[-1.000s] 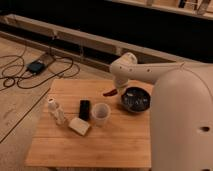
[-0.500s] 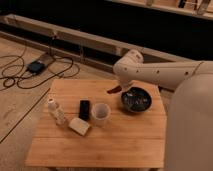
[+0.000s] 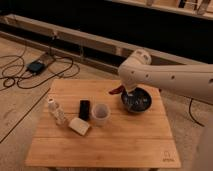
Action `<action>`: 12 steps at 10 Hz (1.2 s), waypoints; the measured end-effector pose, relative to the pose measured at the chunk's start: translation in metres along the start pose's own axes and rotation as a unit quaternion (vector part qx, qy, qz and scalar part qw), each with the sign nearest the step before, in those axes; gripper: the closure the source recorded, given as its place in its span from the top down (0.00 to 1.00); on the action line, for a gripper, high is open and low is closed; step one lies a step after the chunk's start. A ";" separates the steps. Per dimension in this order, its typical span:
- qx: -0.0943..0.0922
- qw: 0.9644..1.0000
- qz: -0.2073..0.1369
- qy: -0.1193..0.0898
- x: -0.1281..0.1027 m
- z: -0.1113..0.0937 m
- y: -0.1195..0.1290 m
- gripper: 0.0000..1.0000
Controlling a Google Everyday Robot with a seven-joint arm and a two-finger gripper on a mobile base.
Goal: Place the pepper in the ceramic cup
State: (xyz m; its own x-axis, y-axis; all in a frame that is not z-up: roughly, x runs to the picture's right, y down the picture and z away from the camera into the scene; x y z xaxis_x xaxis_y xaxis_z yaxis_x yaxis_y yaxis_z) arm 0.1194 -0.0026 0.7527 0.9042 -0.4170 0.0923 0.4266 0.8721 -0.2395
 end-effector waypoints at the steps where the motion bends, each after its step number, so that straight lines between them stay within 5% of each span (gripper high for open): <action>1: 0.004 1.000 -0.012 -0.002 -0.004 -0.011 0.006 0.00; 8: 0.010 0.993 -0.113 -0.026 -0.065 -0.046 0.051 0.00; 12: 0.025 0.989 -0.144 -0.015 -0.084 -0.045 0.043 0.00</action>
State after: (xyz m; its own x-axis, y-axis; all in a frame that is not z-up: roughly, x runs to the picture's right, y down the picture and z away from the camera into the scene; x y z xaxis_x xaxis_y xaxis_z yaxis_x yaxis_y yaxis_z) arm 0.0613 0.0583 0.6915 0.7444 -0.6436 0.1777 0.6669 0.7297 -0.1506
